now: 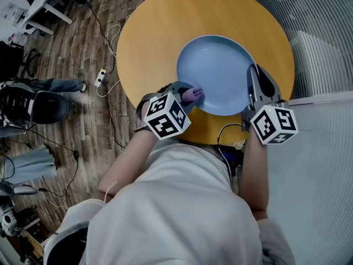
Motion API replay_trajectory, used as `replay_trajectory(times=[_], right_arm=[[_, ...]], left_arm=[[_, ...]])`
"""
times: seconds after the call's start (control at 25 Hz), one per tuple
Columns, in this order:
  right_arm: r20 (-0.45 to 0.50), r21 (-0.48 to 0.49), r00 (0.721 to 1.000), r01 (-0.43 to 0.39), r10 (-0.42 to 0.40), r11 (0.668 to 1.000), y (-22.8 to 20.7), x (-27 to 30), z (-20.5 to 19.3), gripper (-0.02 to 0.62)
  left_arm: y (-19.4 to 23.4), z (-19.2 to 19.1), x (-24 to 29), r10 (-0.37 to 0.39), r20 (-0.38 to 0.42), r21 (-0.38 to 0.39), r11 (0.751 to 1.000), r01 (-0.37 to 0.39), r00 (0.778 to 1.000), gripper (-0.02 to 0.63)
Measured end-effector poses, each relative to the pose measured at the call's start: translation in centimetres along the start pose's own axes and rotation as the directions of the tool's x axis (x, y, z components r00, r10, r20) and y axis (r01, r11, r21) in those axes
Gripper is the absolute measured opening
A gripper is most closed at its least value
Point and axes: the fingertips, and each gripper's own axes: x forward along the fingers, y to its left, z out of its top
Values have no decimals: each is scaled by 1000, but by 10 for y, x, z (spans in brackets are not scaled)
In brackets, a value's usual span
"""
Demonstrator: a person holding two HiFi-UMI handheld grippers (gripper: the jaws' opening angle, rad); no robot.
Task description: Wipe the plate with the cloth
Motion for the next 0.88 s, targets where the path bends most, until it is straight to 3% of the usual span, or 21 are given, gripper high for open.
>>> replay_trajectory(times=[0.6, 0.88], right_arm=[[8, 65, 1000, 7, -7, 998, -18, 9, -8, 40], [6, 82, 1000, -19, 18, 996, -5, 8, -18, 40]], left_arm=[[-23, 32, 24, -72, 16, 60, 996, 71, 997, 81], [-46, 46, 31, -116, 34, 114, 987, 111, 993, 81]])
